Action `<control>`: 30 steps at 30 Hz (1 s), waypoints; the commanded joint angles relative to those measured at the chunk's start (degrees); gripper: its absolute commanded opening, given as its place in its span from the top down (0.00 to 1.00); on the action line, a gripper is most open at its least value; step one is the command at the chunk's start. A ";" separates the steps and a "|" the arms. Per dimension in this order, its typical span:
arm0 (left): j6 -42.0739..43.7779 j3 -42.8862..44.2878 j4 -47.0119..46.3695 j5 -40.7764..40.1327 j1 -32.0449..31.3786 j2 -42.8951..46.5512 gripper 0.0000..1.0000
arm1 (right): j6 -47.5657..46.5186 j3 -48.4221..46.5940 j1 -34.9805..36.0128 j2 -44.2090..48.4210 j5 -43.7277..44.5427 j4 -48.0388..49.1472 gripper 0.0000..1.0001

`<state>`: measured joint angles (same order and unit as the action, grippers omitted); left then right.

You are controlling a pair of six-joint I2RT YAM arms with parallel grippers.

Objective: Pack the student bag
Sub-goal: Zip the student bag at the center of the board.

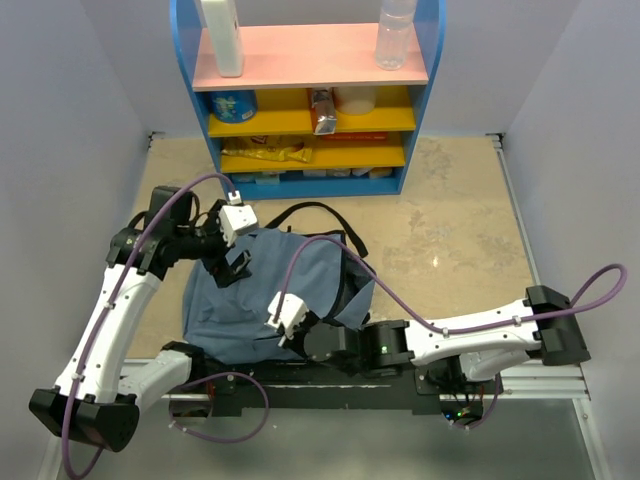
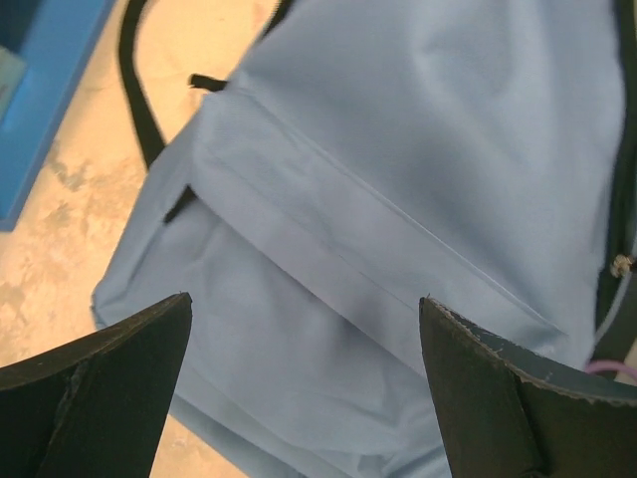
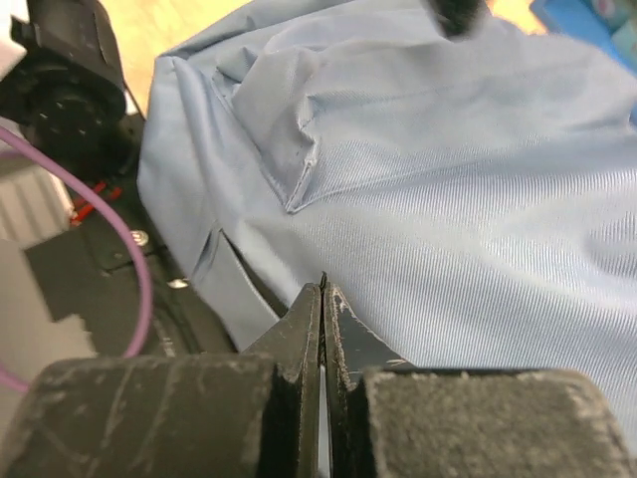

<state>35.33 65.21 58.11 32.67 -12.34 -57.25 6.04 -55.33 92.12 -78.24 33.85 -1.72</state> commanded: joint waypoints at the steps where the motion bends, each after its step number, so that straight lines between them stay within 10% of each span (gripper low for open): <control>1: 9.48 4.57 9.80 8.99 0.38 1.27 0.00 | 11.33 4.09 -0.18 2.39 3.15 3.39 1.00; 11: 14.86 3.26 16.60 10.24 -15.42 2.24 0.00 | 23.12 6.20 -0.01 4.58 10.87 -2.05 1.00; 30: 0.97 -8.26 0.08 -2.35 -36.26 0.04 0.00 | 42.29 10.86 0.08 10.91 16.69 -7.69 1.00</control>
<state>39.53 55.31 61.19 30.79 -47.09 -56.47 42.70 -45.43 92.23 -69.69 46.02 -9.17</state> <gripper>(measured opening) 0.997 0.007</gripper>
